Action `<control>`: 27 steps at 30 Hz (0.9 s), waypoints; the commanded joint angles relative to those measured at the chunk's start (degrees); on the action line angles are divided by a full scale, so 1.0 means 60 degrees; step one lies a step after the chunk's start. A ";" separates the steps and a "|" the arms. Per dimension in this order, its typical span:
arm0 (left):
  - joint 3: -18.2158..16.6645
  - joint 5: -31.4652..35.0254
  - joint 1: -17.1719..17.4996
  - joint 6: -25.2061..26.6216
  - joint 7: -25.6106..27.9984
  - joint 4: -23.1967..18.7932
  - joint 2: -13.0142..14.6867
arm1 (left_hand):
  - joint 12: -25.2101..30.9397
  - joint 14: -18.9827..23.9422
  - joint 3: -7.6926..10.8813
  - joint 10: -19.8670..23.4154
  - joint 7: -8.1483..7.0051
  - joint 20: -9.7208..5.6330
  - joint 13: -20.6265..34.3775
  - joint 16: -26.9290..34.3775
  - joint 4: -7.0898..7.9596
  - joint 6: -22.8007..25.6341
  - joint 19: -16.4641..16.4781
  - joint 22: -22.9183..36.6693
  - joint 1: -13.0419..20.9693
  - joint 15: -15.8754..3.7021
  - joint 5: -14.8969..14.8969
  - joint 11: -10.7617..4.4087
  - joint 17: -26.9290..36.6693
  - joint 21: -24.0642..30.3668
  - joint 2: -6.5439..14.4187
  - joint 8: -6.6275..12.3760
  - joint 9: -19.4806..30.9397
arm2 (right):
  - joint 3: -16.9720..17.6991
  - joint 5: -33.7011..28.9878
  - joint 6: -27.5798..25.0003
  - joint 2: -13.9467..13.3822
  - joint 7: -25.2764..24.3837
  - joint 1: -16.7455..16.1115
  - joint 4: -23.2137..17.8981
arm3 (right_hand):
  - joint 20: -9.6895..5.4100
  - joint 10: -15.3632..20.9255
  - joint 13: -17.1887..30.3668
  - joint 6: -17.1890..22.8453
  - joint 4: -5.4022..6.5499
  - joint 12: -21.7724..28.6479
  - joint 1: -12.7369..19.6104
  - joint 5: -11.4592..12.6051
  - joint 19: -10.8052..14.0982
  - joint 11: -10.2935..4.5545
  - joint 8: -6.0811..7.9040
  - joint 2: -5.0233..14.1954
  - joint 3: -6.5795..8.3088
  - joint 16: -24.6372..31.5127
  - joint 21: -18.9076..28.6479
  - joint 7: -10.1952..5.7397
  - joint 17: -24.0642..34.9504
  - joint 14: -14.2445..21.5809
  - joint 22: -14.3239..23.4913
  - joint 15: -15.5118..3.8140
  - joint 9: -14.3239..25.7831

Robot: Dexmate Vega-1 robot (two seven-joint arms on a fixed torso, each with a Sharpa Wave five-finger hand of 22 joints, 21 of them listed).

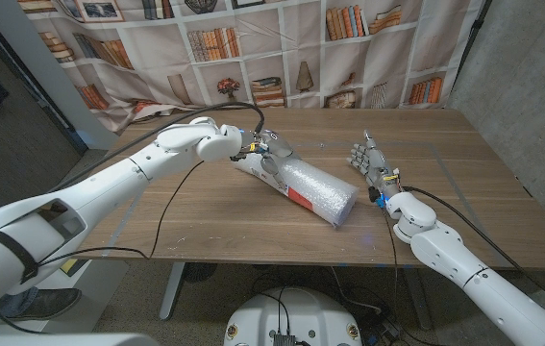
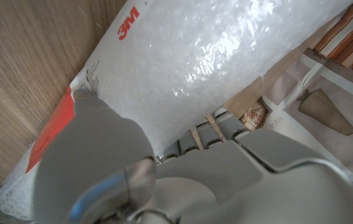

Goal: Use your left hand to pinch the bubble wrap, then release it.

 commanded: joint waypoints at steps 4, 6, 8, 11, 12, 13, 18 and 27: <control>0.0107 0.0199 -0.0209 -0.0040 -0.0203 0.0016 -0.0044 | 0.0014 -0.1088 -0.0542 -0.1397 0.0205 0.0261 0.0018 -0.0058 0.0234 -0.1344 -0.0782 0.0020 -0.0754 0.0052 0.0233 0.0240 0.0033 -0.0024 -0.0208 -0.0009 0.0035 | 0.0014 -0.0043 -0.0087 -0.0130 0.0031 0.0020 -0.0093 | -0.0018 0.0031 0.0031 0.0072 -0.0087 0.0033 -0.0021 0.0018 0.0001 0.0023 -0.0007 0.0078 0.0015 0.0039 -0.0015 0.0047 0.0027 -0.0022 0.0038 0.0108 0.0018; 0.0119 0.0206 -0.0240 -0.0056 -0.0265 0.0004 -0.0047 | 0.0014 -0.1397 -0.0661 -0.1741 0.0237 0.0306 0.0018 -0.0070 0.0267 -0.1691 -0.0999 0.0020 -0.0908 0.0089 0.0279 0.0285 0.0034 -0.0032 -0.0275 -0.0020 0.0035 | 0.0025 -0.0026 -0.0104 -0.0138 0.0023 0.0009 -0.0106 | -0.0015 0.0028 0.0031 0.0072 -0.0092 0.0032 -0.0013 0.0018 -0.0002 0.0017 -0.0006 0.0082 0.0019 0.0037 -0.0016 0.0045 0.0026 -0.0028 0.0038 0.0107 0.0018; 0.0127 0.0278 -0.0250 -0.0076 -0.0215 -0.0009 -0.0036 | 0.0039 -0.1772 -0.0843 -0.2166 0.0216 0.0415 0.0018 -0.0053 0.0296 -0.2247 -0.1302 0.0021 -0.1124 0.0147 0.0354 0.0342 0.0035 -0.0029 -0.0393 -0.0030 0.0034 | 0.0029 -0.0022 -0.0107 -0.0141 0.0022 0.0004 -0.0105 | -0.0016 0.0029 0.0031 0.0075 -0.0096 0.0032 -0.0006 0.0018 -0.0004 0.0020 -0.0005 0.0085 0.0023 0.0036 -0.0017 0.0046 0.0025 -0.0031 0.0038 0.0117 0.0018; 0.0110 0.0253 -0.0252 -0.0102 -0.0201 -0.0010 -0.0032 | 0.0027 -0.2191 -0.1013 -0.2738 0.0239 0.0568 0.0018 -0.0042 0.0310 -0.2852 -0.1566 0.0023 -0.1319 0.0200 0.0446 0.0441 0.0036 -0.0014 -0.0484 -0.0036 0.0034 | 0.0025 -0.0034 -0.0092 -0.0136 0.0021 0.0006 -0.0092 | -0.0016 0.0025 0.0031 0.0073 -0.0103 0.0031 0.0005 0.0019 -0.0003 0.0023 -0.0006 0.0091 0.0028 0.0037 -0.0017 0.0049 0.0024 -0.0030 0.0038 0.0115 0.0018; 0.0099 0.0256 -0.0250 -0.0109 -0.0177 -0.0016 -0.0023 | 0.0027 -0.2319 -0.1059 -0.2906 0.0239 0.0586 0.0017 -0.0041 0.0311 -0.3048 -0.1659 0.0024 -0.1370 0.0206 0.0475 0.0439 0.0036 -0.0014 -0.0509 -0.0042 0.0034 | 0.0025 -0.0038 -0.0081 -0.0129 0.0020 0.0012 -0.0079 | -0.0012 0.0039 0.0031 0.0071 -0.0106 0.0036 0.0010 0.0019 -0.0005 0.0027 -0.0006 0.0093 0.0031 0.0037 -0.0017 0.0045 0.0023 -0.0029 0.0038 0.0109 0.0018; 0.0077 0.0234 -0.0238 -0.0102 -0.0149 -0.0016 -0.0019 | 0.0040 -0.2510 -0.1100 -0.3064 0.0255 0.0622 0.0017 -0.0055 0.0307 -0.3292 -0.1779 0.0025 -0.1412 0.0240 0.0509 0.0488 0.0035 -0.0022 -0.0528 -0.0057 0.0035 | 0.0029 -0.0023 -0.0077 -0.0118 0.0029 0.0022 -0.0061 | -0.0012 0.0037 0.0031 0.0070 -0.0108 0.0036 0.0013 0.0019 -0.0006 0.0021 -0.0007 0.0094 0.0032 0.0038 -0.0018 0.0042 0.0023 -0.0029 0.0038 0.0109 0.0018; -0.0114 0.0103 -0.0149 -0.0023 0.0084 -0.0092 0.0052 | 0.0046 -0.2819 -0.1178 -0.3478 0.0353 0.0701 0.0017 -0.0045 0.0305 -0.3799 -0.2023 0.0027 -0.1508 0.0294 0.0584 0.0557 0.0037 -0.0025 -0.0546 -0.0049 0.0042 | 0.0011 -0.0052 -0.0073 -0.0097 0.0045 0.0099 -0.0009 | -0.0016 0.0032 0.0031 0.0071 -0.0119 0.0034 0.0029 0.0018 -0.0004 0.0021 -0.0006 0.0096 0.0038 0.0040 -0.0017 0.0048 0.0020 -0.0023 0.0038 0.0116 0.0018; -0.0680 -0.1669 -0.0134 -0.0161 -0.0267 0.0168 0.0129 | 0.0273 -0.2537 -0.1212 -0.3104 0.0298 0.0687 0.0014 0.0122 0.0345 -0.3486 -0.1935 0.0028 -0.1642 0.0257 0.0653 0.0529 0.0041 0.0074 -0.0469 0.0172 0.0045 | -0.0020 -0.0075 -0.0046 -0.0043 0.0056 0.0161 0.0049 | -0.0016 0.0032 0.0031 0.0070 -0.0133 0.0033 0.0049 0.0016 -0.0003 0.0019 -0.0006 0.0102 0.0046 0.0041 -0.0017 0.0039 0.0018 -0.0021 0.0038 0.0117 0.0017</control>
